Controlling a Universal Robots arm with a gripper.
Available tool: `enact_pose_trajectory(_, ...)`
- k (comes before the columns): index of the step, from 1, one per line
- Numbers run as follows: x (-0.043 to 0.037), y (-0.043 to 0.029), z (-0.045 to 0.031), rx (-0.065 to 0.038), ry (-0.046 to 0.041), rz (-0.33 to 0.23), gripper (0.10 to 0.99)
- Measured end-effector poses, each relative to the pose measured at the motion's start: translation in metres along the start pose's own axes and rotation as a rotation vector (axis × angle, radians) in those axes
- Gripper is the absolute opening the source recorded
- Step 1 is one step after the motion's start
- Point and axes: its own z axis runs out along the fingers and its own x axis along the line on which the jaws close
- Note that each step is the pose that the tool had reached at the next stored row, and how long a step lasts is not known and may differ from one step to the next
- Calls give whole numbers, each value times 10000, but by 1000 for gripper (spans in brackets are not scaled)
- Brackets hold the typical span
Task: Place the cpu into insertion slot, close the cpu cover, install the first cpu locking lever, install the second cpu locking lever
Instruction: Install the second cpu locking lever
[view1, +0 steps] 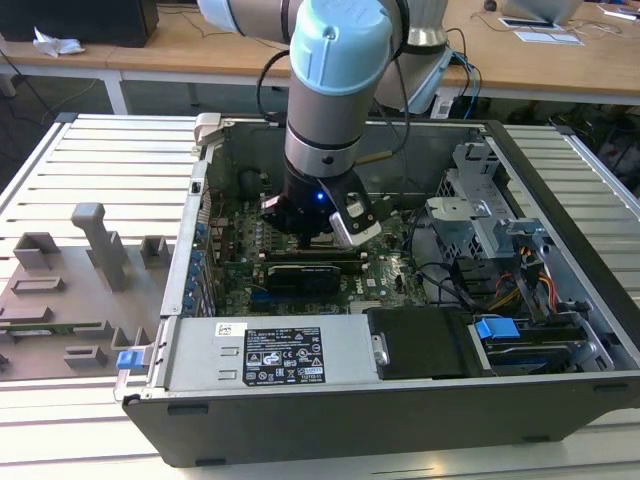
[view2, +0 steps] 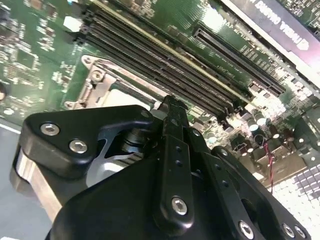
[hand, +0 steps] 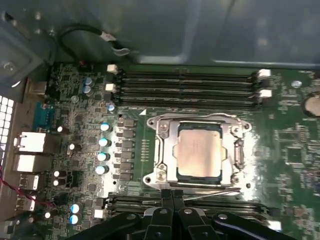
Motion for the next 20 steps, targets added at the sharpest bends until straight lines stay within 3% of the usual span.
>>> enact_pose_trajectory(4, 47, -25, 120, -32, 82, -436, 106)
enact_pose_trajectory(12, 143, -31, 187, -408, 262, -1515, 106)
enact_pose_trajectory(14, 159, -15, 221, -394, 314, -1707, 106)
enact_pose_trajectory(17, 152, 83, 263, -398, 328, -1789, 106)
enact_pose_trajectory(20, 152, 73, 266, -410, 326, -1818, 106)
